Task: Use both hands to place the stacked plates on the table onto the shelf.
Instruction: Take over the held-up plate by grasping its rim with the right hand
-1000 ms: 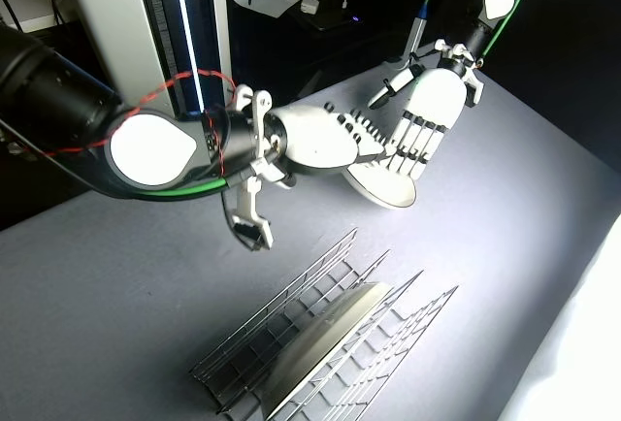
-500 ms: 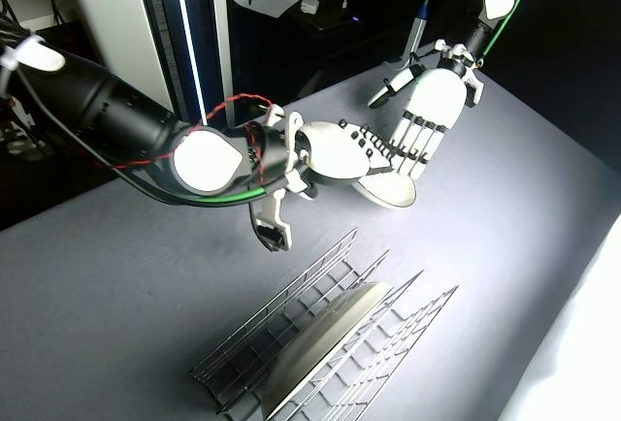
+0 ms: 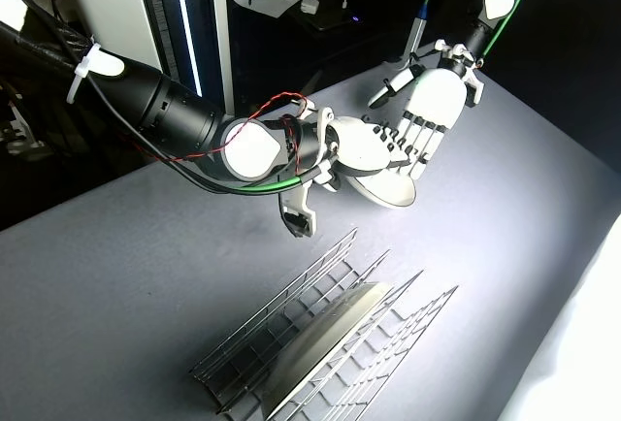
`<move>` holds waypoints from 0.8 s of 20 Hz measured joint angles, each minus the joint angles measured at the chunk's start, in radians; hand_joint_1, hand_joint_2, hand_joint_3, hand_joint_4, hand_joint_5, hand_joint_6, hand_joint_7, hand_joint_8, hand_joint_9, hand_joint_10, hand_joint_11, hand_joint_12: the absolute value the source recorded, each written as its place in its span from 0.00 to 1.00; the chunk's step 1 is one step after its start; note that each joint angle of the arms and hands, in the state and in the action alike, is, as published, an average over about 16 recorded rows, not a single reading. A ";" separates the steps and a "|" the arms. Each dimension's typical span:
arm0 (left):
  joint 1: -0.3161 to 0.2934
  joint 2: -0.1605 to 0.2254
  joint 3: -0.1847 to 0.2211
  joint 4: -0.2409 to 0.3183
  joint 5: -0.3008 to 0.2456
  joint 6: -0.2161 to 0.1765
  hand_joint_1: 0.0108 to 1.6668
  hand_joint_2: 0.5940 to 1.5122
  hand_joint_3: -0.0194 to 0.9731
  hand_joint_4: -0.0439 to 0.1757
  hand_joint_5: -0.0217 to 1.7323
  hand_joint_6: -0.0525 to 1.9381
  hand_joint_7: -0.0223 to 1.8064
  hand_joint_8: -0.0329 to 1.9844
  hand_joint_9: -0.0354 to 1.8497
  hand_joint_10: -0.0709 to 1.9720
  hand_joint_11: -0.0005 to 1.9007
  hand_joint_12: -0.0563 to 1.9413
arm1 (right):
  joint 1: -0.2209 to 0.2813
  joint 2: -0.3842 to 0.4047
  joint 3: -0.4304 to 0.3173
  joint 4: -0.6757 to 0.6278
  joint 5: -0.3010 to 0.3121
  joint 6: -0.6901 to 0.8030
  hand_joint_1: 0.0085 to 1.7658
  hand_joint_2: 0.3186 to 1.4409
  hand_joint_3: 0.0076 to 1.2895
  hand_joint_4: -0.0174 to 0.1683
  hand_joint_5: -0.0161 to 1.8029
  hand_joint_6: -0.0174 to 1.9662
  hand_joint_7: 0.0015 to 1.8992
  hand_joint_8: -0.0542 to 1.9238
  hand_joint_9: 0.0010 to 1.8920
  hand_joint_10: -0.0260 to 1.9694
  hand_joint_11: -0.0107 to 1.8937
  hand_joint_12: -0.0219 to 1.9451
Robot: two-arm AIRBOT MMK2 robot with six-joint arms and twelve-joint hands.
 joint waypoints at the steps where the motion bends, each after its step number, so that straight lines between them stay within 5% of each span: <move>1: 0.000 0.000 0.000 0.001 0.000 0.000 0.00 0.58 0.03 0.15 0.01 0.01 0.01 0.01 0.01 0.02 0.00 0.01 | -0.001 -0.003 0.000 0.001 -0.005 0.000 0.81 0.62 0.01 0.10 0.02 0.02 0.01 0.03 0.01 0.02 0.01 0.02; 8: -0.003 0.000 0.000 0.004 0.001 0.000 0.00 0.58 0.03 0.15 0.01 0.01 0.01 0.01 0.01 0.02 0.00 0.01 | -0.011 -0.007 0.000 0.010 -0.025 -0.002 0.83 0.66 0.01 0.10 0.02 0.02 0.01 0.03 0.01 0.02 0.01 0.09; 16: -0.005 -0.001 0.000 0.007 0.002 -0.001 0.00 0.57 0.03 0.15 0.01 0.01 0.01 0.01 0.01 0.02 0.00 0.01 | -0.015 -0.008 0.000 0.023 -0.028 -0.008 0.78 0.74 0.01 0.10 0.12 0.04 0.11 0.05 0.10 0.10 0.04 0.43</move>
